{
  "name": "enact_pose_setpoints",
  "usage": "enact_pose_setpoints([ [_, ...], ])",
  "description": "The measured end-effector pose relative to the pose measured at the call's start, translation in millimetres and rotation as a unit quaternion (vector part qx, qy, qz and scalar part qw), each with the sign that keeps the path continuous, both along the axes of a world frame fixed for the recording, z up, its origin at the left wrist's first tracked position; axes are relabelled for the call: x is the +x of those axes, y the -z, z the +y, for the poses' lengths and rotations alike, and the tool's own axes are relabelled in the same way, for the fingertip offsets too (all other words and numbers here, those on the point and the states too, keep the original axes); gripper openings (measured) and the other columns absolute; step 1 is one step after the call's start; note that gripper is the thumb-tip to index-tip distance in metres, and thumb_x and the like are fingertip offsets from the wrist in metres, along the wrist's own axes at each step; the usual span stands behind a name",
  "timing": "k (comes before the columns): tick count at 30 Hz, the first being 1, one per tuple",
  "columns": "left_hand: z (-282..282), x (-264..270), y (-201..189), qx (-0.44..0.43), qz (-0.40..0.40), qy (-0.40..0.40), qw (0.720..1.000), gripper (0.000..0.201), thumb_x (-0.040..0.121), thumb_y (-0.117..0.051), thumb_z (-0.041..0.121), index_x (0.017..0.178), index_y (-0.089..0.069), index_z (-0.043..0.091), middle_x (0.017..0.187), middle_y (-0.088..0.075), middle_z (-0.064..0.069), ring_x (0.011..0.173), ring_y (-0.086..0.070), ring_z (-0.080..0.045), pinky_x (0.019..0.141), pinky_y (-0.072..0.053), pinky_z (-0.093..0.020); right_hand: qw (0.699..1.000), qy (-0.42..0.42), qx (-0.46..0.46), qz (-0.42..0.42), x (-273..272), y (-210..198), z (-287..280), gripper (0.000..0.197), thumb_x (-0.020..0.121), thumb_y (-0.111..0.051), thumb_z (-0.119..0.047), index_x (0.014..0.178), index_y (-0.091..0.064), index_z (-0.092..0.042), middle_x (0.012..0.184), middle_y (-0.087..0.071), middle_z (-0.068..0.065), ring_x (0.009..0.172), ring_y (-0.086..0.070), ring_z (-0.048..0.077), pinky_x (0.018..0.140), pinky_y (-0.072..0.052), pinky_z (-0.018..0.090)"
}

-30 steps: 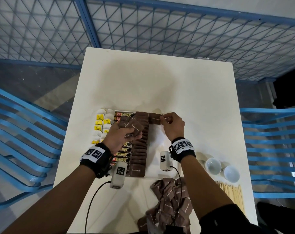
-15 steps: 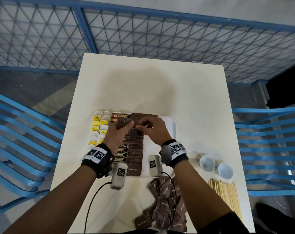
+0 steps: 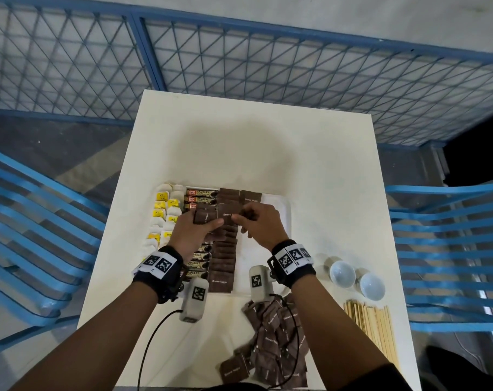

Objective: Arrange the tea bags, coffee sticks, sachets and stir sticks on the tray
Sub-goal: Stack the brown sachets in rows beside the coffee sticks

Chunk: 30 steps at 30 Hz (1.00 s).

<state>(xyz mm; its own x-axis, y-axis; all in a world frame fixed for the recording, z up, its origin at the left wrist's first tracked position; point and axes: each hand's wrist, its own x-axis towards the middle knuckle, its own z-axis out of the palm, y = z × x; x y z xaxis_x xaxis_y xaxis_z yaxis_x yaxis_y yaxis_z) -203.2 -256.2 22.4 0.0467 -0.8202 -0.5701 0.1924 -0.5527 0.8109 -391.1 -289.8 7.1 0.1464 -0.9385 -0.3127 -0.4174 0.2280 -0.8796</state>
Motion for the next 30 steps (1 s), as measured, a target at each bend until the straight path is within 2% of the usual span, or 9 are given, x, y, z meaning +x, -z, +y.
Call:
enact_pose_setpoints([
  [4, 1.9, -1.3, 1.4, 0.004, 0.013, 0.002, 1.0, 0.011, 0.097, -0.062, -0.001, 0.108, -0.066, -0.001, 0.09, -0.072, -0.017, 0.076, -0.073, -0.028, 0.072, -0.065, -0.043, 1.0, 0.026, 0.011, 0.003, -7.5, 2.5, -4.4, 0.01, 0.086, -0.078, -0.02, 0.087, -0.069, -0.016, 0.072, -0.071, 0.0, 0.056, -0.065, 0.006, 0.054, -0.049, 0.021],
  [7, 1.1, 1.3, 4.0, 0.027, 0.026, 0.008, 0.999, 0.015, 0.102, -0.052, 0.0, 0.111, -0.064, -0.002, 0.093, -0.066, -0.018, 0.083, -0.073, -0.034, 0.075, -0.064, -0.045, 0.993, 0.098, 0.007, 0.062, -21.0, 12.5, -19.0, 0.013, 0.086, -0.078, -0.023, 0.09, -0.07, -0.014, 0.076, -0.071, 0.0, 0.065, -0.068, 0.012, 0.068, -0.055, 0.03],
  [10, 2.1, 5.1, 7.4, 0.033, 0.026, 0.029, 0.999, 0.019, 0.103, -0.045, -0.002, 0.107, -0.063, -0.004, 0.097, -0.063, -0.022, 0.088, -0.073, -0.038, 0.075, -0.063, -0.046, 0.984, 0.132, 0.006, 0.121, -30.2, 22.7, -30.0, 0.018, 0.086, -0.078, -0.027, 0.097, -0.073, -0.014, 0.081, -0.07, -0.001, 0.078, -0.068, 0.018, 0.078, -0.052, 0.026],
  [13, 4.5, 8.8, 9.8, 0.023, 0.008, 0.046, 0.999, 0.018, 0.105, -0.044, -0.002, 0.109, -0.061, -0.006, 0.101, -0.062, -0.025, 0.091, -0.073, -0.038, 0.076, -0.064, -0.045, 0.981, 0.13, 0.012, 0.146, -29.8, 30.1, -32.6, 0.022, 0.085, -0.078, -0.023, 0.104, -0.075, -0.012, 0.089, -0.069, -0.002, 0.081, -0.06, 0.012, 0.069, -0.037, 0.003],
  [15, 5.1, 11.4, 11.2, 0.017, 0.002, 0.043, 0.999, 0.018, 0.106, -0.043, -0.001, 0.108, -0.061, -0.003, 0.101, -0.06, -0.024, 0.092, -0.073, -0.037, 0.077, -0.064, -0.046, 0.98, 0.129, 0.003, 0.151, -27.8, 35.6, -33.1, 0.022, 0.083, -0.08, -0.019, 0.102, -0.076, -0.011, 0.095, -0.071, 0.001, 0.082, -0.059, 0.011, 0.066, -0.033, -0.004],
  [18, 3.5, 14.5, 11.5, 0.009, 0.002, 0.041, 0.999, 0.018, 0.107, -0.043, 0.0, 0.106, -0.061, 0.001, 0.097, -0.059, -0.02, 0.093, -0.073, -0.038, 0.079, -0.063, -0.046, 0.98, 0.133, 0.004, 0.147, -24.6, 39.4, -33.6, 0.018, 0.08, -0.082, -0.016, 0.097, -0.077, -0.011, 0.089, -0.072, 0.0, 0.074, -0.059, 0.008, 0.063, -0.034, -0.005],
  [24, -3.1, 16.8, 10.2, 0.012, 0.001, 0.044, 0.999, 0.014, 0.104, -0.049, -0.001, 0.111, -0.059, -0.007, 0.093, -0.063, -0.014, 0.093, -0.075, -0.036, 0.074, -0.064, -0.043, 0.98, 0.155, 0.019, 0.126, -20.6, 42.2, -36.5, 0.022, 0.073, -0.088, -0.02, 0.083, -0.068, -0.02, 0.077, -0.068, -0.005, 0.066, -0.06, 0.001, 0.056, -0.04, 0.001],
  [27, -5.6, 16.9, 8.4, 0.017, 0.003, 0.045, 0.999, 0.018, 0.104, -0.051, 0.0, 0.115, -0.057, -0.012, 0.093, -0.065, -0.014, 0.099, -0.074, -0.04, 0.076, -0.064, -0.043, 0.979, 0.162, 0.025, 0.12, -20.4, 41.4, -37.0, 0.027, 0.072, -0.089, -0.019, 0.087, -0.066, -0.02, 0.075, -0.067, -0.008, 0.067, -0.059, -0.004, 0.056, -0.039, -0.001],
  [30, -6.8, 16.4, 7.9, 0.022, 0.01, 0.041, 0.999, 0.018, 0.103, -0.053, 0.001, 0.116, -0.058, -0.011, 0.099, -0.068, -0.017, 0.1, -0.074, -0.039, 0.079, -0.063, -0.045, 0.979, 0.166, 0.032, 0.117, -21.6, 42.5, -37.9, 0.031, 0.071, -0.089, -0.02, 0.091, -0.065, -0.02, 0.08, -0.07, -0.003, 0.071, -0.062, -0.002, 0.056, -0.039, -0.002],
])
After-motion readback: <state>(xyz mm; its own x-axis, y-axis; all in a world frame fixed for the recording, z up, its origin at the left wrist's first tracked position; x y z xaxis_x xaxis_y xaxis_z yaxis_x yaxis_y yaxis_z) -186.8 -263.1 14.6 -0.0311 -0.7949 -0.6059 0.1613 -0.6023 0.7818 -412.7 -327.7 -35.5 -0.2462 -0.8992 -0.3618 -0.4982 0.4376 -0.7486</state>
